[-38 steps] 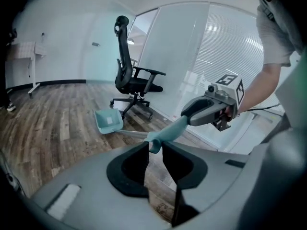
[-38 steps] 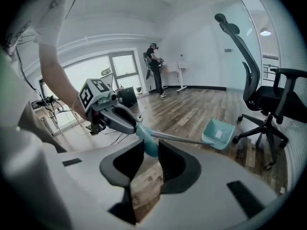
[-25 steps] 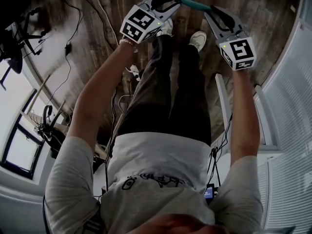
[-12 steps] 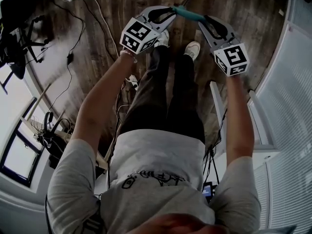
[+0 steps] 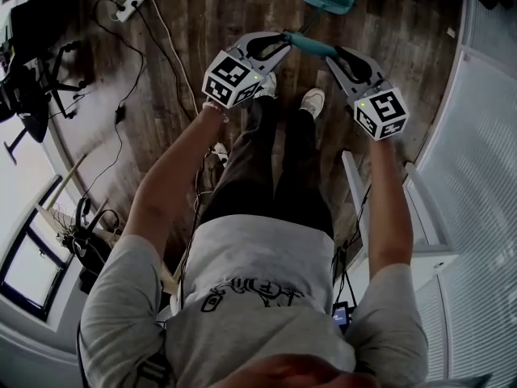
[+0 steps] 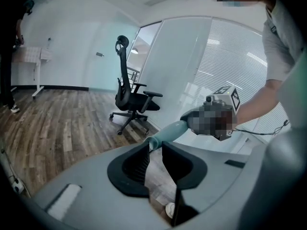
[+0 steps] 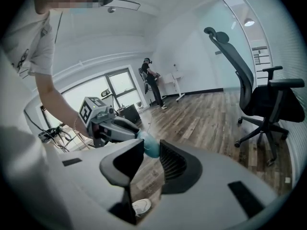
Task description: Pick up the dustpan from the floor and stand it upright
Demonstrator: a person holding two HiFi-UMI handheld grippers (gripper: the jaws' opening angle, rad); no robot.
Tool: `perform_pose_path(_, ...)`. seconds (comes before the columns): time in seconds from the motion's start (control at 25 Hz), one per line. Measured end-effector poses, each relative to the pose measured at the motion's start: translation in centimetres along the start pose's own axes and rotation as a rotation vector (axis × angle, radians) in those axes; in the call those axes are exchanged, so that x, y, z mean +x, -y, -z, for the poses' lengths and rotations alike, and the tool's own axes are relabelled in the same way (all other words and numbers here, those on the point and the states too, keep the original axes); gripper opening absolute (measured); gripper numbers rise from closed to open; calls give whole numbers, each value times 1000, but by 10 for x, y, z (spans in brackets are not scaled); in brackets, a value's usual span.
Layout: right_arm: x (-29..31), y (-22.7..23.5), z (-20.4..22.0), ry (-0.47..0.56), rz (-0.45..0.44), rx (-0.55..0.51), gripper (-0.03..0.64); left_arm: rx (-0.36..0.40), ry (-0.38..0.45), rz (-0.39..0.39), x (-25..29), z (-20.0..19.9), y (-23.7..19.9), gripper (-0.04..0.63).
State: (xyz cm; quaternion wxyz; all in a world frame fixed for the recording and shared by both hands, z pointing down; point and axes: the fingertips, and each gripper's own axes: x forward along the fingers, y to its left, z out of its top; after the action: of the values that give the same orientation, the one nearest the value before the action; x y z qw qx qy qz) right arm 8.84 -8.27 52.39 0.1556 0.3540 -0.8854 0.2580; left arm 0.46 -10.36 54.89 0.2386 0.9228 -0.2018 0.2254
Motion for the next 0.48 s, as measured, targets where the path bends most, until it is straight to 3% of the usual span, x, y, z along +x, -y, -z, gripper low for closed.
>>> perform_pose_path(0.28, -20, 4, -14, 17, 3, 44, 86, -7, 24, 26, 2, -24, 13, 77)
perform_pose_path(0.48, -30, 7, -10, -24, 11, 54, 86, 57, -18, 39, 8, -30, 23, 77)
